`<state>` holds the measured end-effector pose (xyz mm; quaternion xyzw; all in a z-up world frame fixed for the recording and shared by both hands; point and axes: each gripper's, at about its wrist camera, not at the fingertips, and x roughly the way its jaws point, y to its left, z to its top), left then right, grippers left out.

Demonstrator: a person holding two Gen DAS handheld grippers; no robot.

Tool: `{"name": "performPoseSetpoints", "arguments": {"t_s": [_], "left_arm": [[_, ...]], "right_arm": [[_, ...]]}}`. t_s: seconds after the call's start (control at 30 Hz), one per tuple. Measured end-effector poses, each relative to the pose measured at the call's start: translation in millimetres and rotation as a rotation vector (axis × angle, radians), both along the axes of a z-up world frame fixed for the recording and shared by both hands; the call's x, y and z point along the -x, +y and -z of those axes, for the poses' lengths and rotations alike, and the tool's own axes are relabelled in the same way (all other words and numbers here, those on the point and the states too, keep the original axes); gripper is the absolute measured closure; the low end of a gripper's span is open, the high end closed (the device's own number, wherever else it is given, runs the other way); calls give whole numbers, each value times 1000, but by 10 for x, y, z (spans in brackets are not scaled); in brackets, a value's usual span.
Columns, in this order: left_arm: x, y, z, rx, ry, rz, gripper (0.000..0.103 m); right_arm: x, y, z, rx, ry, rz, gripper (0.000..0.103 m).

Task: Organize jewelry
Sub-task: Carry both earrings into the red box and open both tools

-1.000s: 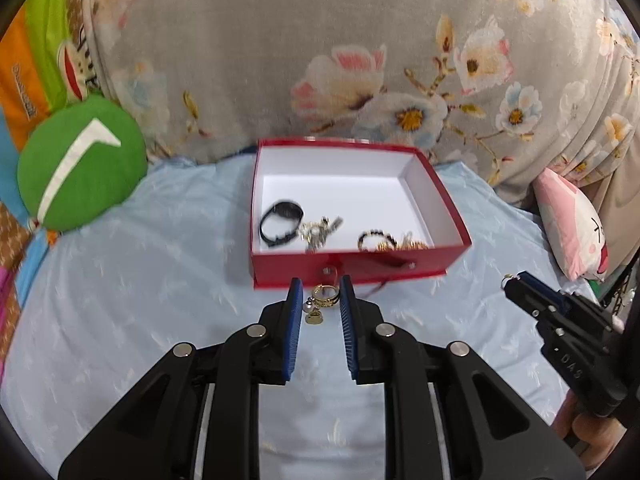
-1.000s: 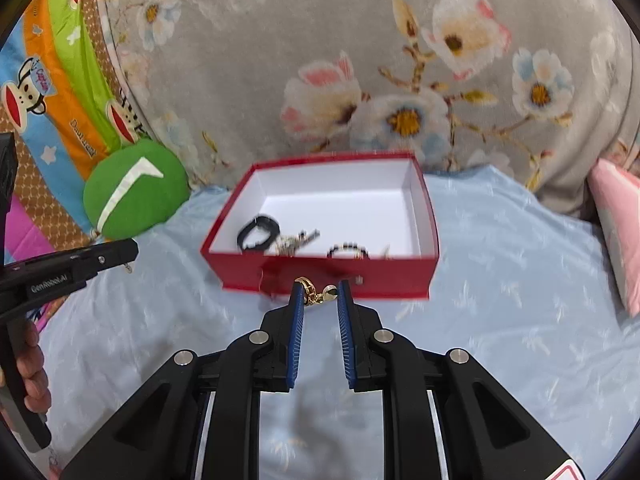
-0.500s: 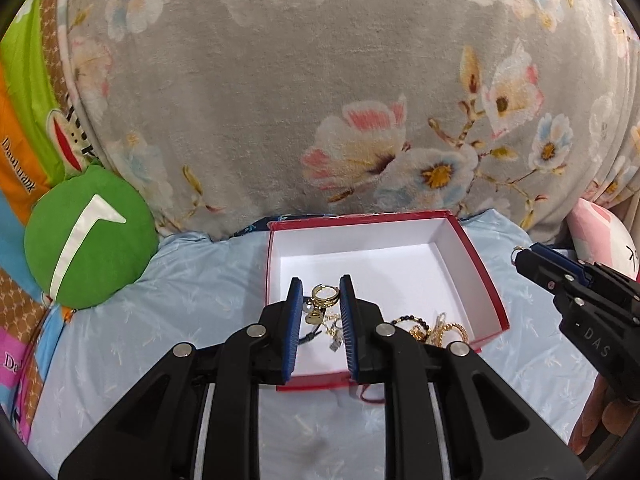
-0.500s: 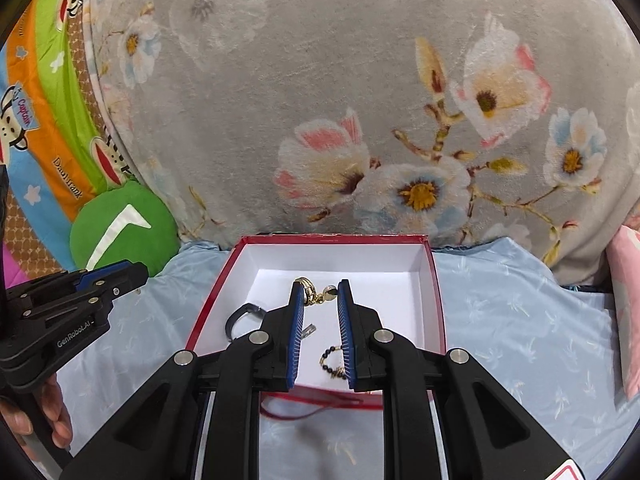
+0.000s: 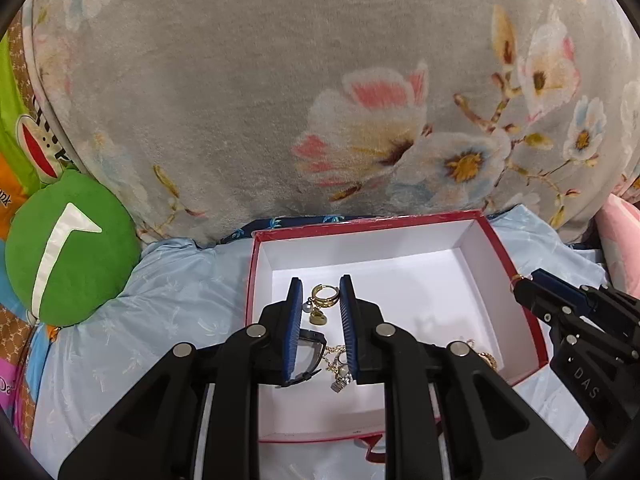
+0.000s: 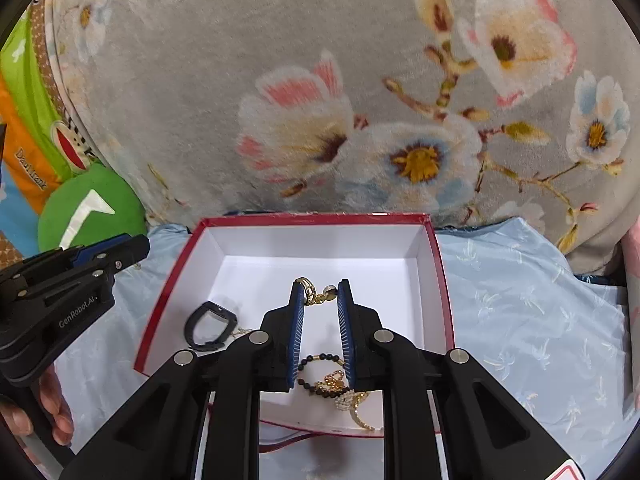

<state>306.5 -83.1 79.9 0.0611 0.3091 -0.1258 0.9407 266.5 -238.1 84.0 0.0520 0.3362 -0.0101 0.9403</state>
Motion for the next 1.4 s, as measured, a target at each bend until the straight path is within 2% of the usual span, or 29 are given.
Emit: {"name": "performPoseSetpoints", "arguments": {"t_s": [0.5, 1.23, 1.33, 1.4], "left_arm": [[-367, -135, 433, -33, 73, -12, 85], [-662, -186, 674, -41, 120, -38, 84], [-663, -200, 683, -41, 115, -31, 82], [-659, -217, 687, -57, 109, -40, 61]], "right_arm": [[-301, 7, 451, 2, 71, 3, 87], [-505, -3, 653, 6, 102, 15, 87], [-510, 3, 664, 8, 101, 16, 86], [-506, 8, 660, 19, 95, 22, 79]]}}
